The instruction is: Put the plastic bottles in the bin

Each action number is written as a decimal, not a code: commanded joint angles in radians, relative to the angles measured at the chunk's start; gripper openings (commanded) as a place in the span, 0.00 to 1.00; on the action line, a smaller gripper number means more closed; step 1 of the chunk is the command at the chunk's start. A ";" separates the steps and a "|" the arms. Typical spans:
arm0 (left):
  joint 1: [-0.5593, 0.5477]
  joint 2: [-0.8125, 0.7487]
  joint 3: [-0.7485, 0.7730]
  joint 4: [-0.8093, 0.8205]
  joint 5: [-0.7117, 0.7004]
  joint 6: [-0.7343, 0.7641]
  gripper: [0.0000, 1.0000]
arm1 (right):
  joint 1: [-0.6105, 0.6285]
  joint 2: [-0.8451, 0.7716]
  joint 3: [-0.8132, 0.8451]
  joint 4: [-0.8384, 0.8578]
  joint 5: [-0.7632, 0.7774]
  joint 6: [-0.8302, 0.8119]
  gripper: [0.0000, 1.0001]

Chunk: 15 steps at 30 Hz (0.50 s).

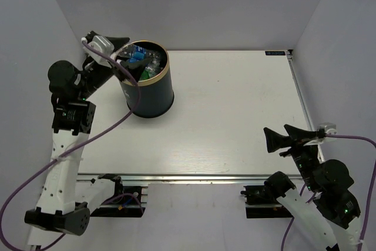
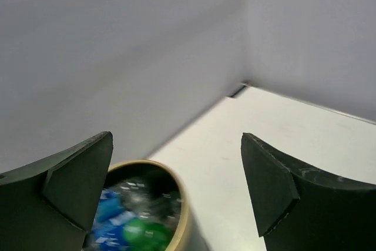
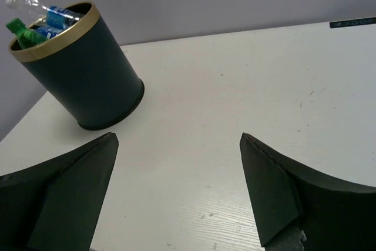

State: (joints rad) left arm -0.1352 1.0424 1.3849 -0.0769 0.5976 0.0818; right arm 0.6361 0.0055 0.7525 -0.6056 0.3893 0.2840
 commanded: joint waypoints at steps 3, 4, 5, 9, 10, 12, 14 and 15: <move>-0.006 -0.079 -0.179 -0.121 0.173 -0.186 1.00 | -0.003 -0.016 -0.007 0.104 -0.159 0.030 0.90; -0.032 -0.152 -0.257 -0.104 0.139 -0.186 1.00 | -0.001 0.040 0.028 0.122 -0.231 0.040 0.90; -0.032 -0.188 -0.289 -0.092 0.139 -0.201 1.00 | -0.001 0.157 0.040 0.133 -0.246 0.040 0.90; -0.041 -0.338 -0.435 -0.043 0.139 -0.226 1.00 | -0.003 0.327 0.109 0.223 -0.329 0.006 0.90; -0.041 -0.367 -0.469 -0.031 0.139 -0.226 1.00 | -0.003 0.432 0.116 0.231 -0.333 -0.002 0.90; -0.041 -0.418 -0.584 0.012 0.139 -0.238 1.00 | -0.003 0.535 0.146 0.259 -0.363 0.001 0.90; -0.041 -0.476 -0.685 0.034 0.139 -0.238 1.00 | 0.002 0.622 0.139 0.320 -0.382 -0.008 0.90; -0.041 -0.492 -0.717 0.060 0.139 -0.238 1.00 | 0.002 0.640 0.128 0.340 -0.412 -0.008 0.90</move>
State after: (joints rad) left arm -0.1730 0.5941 0.7517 -0.0868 0.7227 -0.1329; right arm 0.6353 0.5903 0.8726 -0.3721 0.0689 0.2993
